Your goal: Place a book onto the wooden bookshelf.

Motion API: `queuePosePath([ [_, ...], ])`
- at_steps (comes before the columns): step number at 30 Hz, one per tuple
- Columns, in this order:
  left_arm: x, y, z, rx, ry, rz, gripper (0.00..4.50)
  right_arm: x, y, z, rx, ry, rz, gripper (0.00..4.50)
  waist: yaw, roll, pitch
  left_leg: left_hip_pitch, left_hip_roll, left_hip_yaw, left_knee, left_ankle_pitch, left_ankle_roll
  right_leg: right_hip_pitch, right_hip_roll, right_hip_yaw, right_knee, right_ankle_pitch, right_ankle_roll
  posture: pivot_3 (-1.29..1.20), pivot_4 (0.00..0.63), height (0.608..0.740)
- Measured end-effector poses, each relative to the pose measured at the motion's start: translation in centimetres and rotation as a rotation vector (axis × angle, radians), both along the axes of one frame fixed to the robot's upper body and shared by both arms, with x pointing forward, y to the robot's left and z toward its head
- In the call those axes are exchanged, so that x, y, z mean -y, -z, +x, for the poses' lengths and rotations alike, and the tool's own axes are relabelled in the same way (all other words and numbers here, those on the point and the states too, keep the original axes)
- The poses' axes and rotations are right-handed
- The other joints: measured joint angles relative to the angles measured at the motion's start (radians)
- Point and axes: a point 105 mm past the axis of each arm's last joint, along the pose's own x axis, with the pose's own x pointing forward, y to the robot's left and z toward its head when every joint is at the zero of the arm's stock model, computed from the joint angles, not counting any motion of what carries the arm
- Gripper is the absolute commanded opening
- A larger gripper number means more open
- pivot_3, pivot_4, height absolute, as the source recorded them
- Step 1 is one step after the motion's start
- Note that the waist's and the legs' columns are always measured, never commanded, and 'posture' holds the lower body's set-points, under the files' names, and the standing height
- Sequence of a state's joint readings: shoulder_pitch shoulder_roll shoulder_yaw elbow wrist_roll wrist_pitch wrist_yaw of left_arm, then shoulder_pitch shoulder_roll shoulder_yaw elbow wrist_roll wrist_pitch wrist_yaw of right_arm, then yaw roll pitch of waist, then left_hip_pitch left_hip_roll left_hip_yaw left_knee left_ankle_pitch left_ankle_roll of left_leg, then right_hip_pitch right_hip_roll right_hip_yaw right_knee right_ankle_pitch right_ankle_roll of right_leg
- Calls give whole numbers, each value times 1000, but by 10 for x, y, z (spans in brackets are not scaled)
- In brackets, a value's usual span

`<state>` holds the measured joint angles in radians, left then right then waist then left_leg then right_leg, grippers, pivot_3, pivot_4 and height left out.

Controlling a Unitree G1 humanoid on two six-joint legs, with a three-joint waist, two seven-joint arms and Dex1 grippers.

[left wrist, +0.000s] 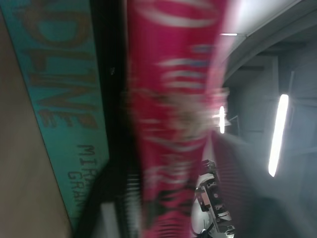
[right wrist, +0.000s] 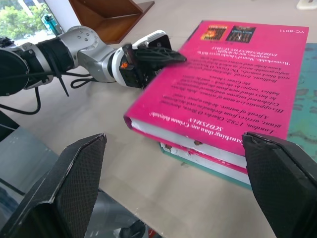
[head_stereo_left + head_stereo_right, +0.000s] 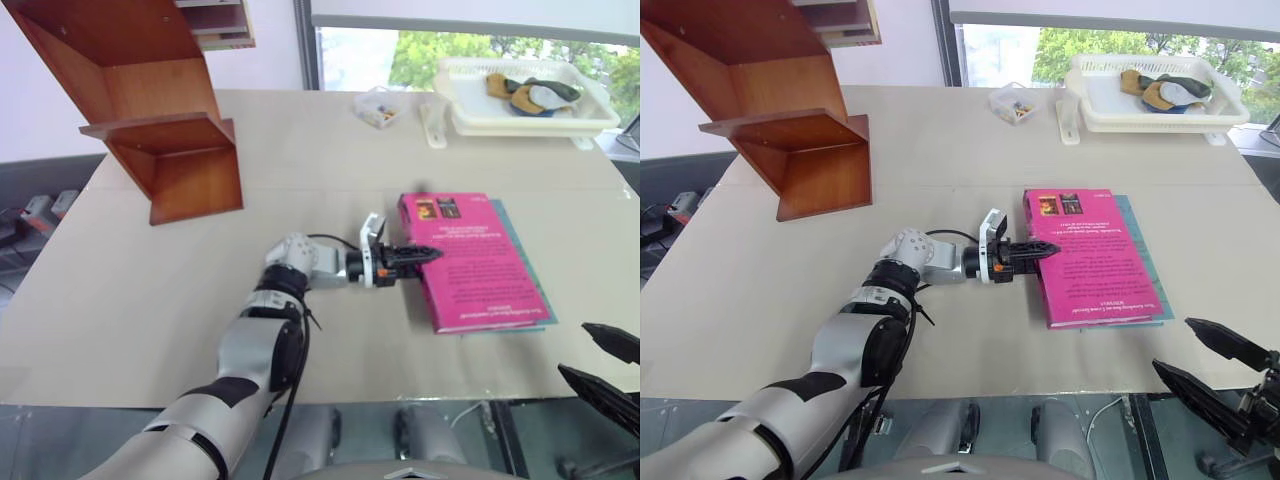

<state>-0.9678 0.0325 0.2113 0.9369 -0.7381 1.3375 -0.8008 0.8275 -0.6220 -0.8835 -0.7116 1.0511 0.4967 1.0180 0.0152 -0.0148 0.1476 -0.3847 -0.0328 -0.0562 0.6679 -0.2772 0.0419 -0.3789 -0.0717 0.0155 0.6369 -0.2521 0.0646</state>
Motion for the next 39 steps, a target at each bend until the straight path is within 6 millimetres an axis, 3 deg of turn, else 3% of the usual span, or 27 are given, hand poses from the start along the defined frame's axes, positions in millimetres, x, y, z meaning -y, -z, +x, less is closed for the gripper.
queuePosePath([
  [1, -3, -1, 2, 0, -11, -8, 199, 0, 0, 0, 0, 1, -1, 4500, -2, 0, 0, 0, 0, 0, 0, 0, 0, 0, 0, 0, 0, 0, 0, 0, 150, 740],
  [2, -4, -2, 3, 1, -17, -12, 57, 0, 0, 0, 0, 1, -1, 4500, -2, 0, 0, 0, 0, 0, 0, 0, 0, 0, 0, 0, 0, 0, 0, 0, 150, 740],
  [8, -26, -9, 12, 18, -76, -31, 5, 0, -2, 4, 12, -15, -18, 4500, -1, 0, 0, 0, 1, 0, -1, 0, 0, -1, 0, 0, 0, 0, 0, 0, 150, 740],
  [11, -35, -12, 19, 177, -145, -10, 5, 0, -6, 8, 34, -34, -25, 4500, 0, -1, 1, -2, 1, 0, -1, 0, -1, -1, -1, 0, -2, 0, 0, 0, 150, 740],
  [12, -36, -15, 22, 261, -162, 5, 5, 1, -7, 10, 42, -35, -22, 4500, 0, -1, 1, -3, 1, 0, -1, 0, -2, -1, -1, 0, -3, 0, 0, 0, 150, 740],
  [13, -35, -25, 25, 450, -183, 37, 5, 2, -11, 13, 60, -44, -16, 4500, 1, -1, 1, -4, 1, -1, -1, -1, -7, -2, -1, 0, -5, 1, -1, 0, 150, 740],
  [18, -30, -63, 37, 871, -243, 121, 5, 3, -20, 23, 111, -78, -15, 4500, 10, -1, 1, -11, 0, -1, -1, 0, -9, -6, -2, 0, -10, 2, 1, 0, 150, 740],
  [21, -35, -95, 48, 1440, -235, 351, 5, 6, -24, 36, 140, -98, -8, 4500, 10, -1, 1, -12, 0, 0, -2, 2, -5, -8, -1, 1, -10, 3, 1, 0, 150, 740],
  [23, -39, -105, 50, 1784, -134, 529, 5, 6, -26, 42, 154, -109, -8, 4500, 12, 1, 0, -12, -1, 0, -5, 2, -5, -9, -1, 1, -11, 3, 1, 0, 150, 740],
  [24, -45, -106, 54, 2006, -2, 684, 5, 6, -28, 47, 165, -123, -2, 4500, 13, 0, 1, -12, -1, 0, -5, 3, -5, -9, -1, 1, -11, 3, 1, 0, 150, 740],
  [27, -52, -116, 60, 2198, 110, 813, 5, 6, -28, 53, 172, -139, 0, 4500, 20, 0, 2, -15, -1, 0, -6, 3, -4, -12, -1, 1, -11, 3, 1, 0, 150, 740],
  [29, -65, -138, 65, 2321, 143, 918, 5, 5, -25, 57, 162, -158, -2, 4500, 22, 0, 3, -19, -1, 1, -6, 3, -4, -17, -1, 1, -10, 3, 1, 0, 150, 740],
  [32, -92, -185, 69, 2460, 145, 1079, 5, 4, -25, 63, 151, -186, 4, 4500, 21, 0, 3, -20, -2, 1, -5, 3, -3, -18, 2, -1, -10, 2, 1, 0, 150, 740],
  [34, -105, -211, 65, 2428, 40, 1040, 5, 6, -27, 68, 155, -204, -4, 4500, 20, 1, 2, -20, -3, 3, -4, 2, -1, -18, 4, -1, -10, 2, 1, 0, 150, 740],
  [37, -114, -223, 60, 2366, -63, 948, 5, 7, -28, 74, 155, -224, -13, 4500, 21, 0, 2, -21, -3, 3, 1, 1, 0, -17, 4, -3, -9, 2, 2, 0, 150, 740],
  [39, -123, -224, 63, 2354, -112, 987, 5, 7, -28, 77, 158, -237, -9, 4500, 21, 0, 3, -20, -3, 3, 2, 1, 0, -15, 5, -2, -8, 4, 4, 0, 150, 740],
])
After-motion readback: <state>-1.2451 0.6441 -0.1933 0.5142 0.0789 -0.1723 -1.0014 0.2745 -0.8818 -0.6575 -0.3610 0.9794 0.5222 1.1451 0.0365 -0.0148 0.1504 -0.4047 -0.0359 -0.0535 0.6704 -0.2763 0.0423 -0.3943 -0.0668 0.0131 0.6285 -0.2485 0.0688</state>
